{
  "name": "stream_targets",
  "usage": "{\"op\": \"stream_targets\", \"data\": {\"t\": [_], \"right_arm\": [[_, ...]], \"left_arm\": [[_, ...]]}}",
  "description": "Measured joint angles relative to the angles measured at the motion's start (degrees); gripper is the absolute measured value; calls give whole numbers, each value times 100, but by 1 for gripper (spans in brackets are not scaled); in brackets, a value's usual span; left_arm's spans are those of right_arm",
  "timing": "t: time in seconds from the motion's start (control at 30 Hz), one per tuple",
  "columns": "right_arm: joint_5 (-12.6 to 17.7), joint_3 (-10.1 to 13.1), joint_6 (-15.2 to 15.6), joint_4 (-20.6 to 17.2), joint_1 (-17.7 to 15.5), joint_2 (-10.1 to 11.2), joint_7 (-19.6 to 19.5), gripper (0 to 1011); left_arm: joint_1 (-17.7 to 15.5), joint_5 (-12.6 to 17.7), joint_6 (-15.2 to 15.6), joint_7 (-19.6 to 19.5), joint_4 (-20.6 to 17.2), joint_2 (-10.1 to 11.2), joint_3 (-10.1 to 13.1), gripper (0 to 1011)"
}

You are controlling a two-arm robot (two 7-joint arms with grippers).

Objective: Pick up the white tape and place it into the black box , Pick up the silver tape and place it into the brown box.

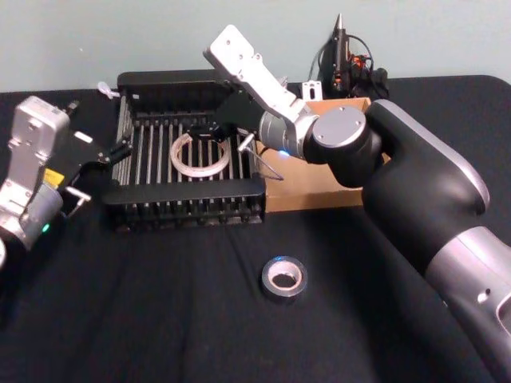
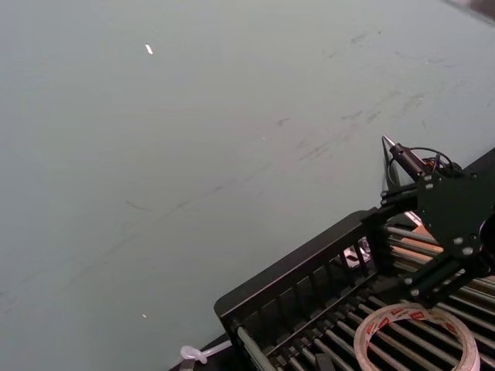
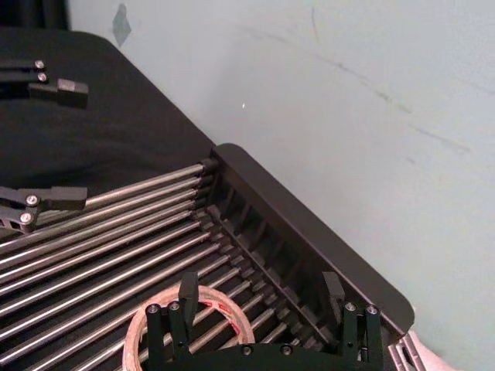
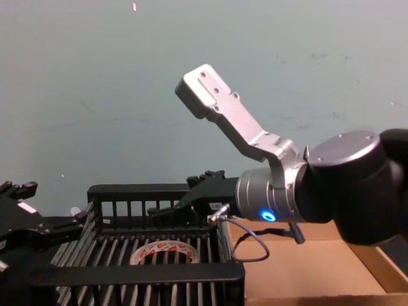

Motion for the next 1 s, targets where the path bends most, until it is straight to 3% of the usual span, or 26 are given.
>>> {"op": "stream_targets", "data": {"t": [0.2,0.43,0.6,0.7,1.0], "right_arm": [[45,117,44,-303,-118,91,70,1002],[251,349,207,-1150,-445,428,226,1002],[497,560,320,-1835,-780,760,345,1002],[733,753,405,-2431,-1132,1096,413,1002],[1189,1162,487,-3589,-2091,1865,487,1002]], "left_arm": [[0,0,0,0,0,0,0,1001],[0,0,0,0,0,0,0,1001],[0,0,0,0,0,0,0,1001],[0,0,0,0,0,0,0,1001],[0,0,0,0,0,0,0,1001]]}}
